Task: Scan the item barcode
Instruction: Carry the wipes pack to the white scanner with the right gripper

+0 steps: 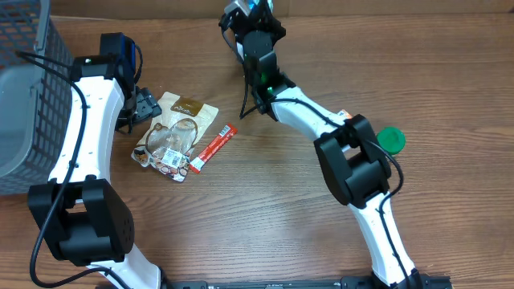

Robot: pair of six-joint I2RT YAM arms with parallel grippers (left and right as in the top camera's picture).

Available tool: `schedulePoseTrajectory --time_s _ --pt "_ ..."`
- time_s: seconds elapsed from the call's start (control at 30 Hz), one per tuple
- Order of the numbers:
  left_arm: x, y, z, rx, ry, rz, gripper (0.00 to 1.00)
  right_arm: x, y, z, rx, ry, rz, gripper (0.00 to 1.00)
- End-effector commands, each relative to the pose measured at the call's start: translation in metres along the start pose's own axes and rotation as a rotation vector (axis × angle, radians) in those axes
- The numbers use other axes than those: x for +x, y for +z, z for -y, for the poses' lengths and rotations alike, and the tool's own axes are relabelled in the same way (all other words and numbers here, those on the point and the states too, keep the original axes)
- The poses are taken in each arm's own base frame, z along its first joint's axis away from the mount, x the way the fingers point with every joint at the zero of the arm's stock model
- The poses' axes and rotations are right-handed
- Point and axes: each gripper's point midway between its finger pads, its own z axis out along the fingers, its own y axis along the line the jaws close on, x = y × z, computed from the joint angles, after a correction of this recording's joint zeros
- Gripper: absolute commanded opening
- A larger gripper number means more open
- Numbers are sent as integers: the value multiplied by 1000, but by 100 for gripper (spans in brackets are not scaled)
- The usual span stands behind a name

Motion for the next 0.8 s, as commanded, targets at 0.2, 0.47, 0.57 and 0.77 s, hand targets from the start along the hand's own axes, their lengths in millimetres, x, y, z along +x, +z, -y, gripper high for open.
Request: schedulePoseTrajectory --time_s 0.2,0.47,0.57,0.77 --pt "-5 -8 2 5 0 28 100 17 0 -41 -59 -125 -10 4" --pt "-5 -8 1 5 0 28 100 16 -12 -62 -109 -141 -34 4" --pt "-5 -8 2 5 0 28 100 17 -20 -75 -148 -174 -51 4" --pt "-5 -8 2 5 0 28 100 26 -30 -92 -192 -147 -106 4"
